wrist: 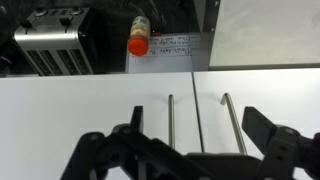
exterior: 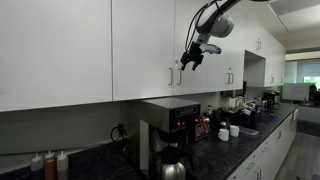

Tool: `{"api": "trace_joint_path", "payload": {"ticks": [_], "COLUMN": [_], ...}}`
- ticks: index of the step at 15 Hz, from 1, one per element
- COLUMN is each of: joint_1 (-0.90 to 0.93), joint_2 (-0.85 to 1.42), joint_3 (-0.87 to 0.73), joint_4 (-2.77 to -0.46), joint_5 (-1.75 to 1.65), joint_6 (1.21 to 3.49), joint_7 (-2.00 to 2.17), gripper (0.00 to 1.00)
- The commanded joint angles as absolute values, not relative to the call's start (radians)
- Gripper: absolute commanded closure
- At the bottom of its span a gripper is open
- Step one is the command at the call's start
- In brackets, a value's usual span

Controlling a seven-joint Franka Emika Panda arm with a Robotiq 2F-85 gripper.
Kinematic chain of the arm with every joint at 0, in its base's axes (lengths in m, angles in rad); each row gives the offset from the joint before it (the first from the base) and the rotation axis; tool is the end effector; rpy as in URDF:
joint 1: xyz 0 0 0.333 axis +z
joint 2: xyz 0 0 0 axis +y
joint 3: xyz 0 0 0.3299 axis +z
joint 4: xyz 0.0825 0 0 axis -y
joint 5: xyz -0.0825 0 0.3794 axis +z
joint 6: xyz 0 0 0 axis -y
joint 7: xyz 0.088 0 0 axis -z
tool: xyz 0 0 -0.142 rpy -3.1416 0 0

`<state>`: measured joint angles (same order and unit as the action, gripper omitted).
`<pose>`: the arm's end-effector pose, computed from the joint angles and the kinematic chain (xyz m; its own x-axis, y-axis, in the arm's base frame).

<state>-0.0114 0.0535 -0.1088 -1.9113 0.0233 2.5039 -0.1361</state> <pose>0.6260 -0.0741 0.5121 0.8595 0.0173 0.5109 -0.0121 -0.9985 0.0541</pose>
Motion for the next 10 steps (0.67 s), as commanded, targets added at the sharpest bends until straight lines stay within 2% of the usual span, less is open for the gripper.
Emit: {"api": "trace_joint_path", "payload": {"ticks": [1,10], "joint_1": [-0.040,-0.047], "joint_2": [0.111,0.177], "joint_3": [-0.094,-0.090], "joint_4": [-1.824,-1.753], "joint_5": [0.012,0.010], "joint_6": [2.458,2.474], "joint_7": [-0.155,-0.165], "gripper": [0.00,0.00]}}
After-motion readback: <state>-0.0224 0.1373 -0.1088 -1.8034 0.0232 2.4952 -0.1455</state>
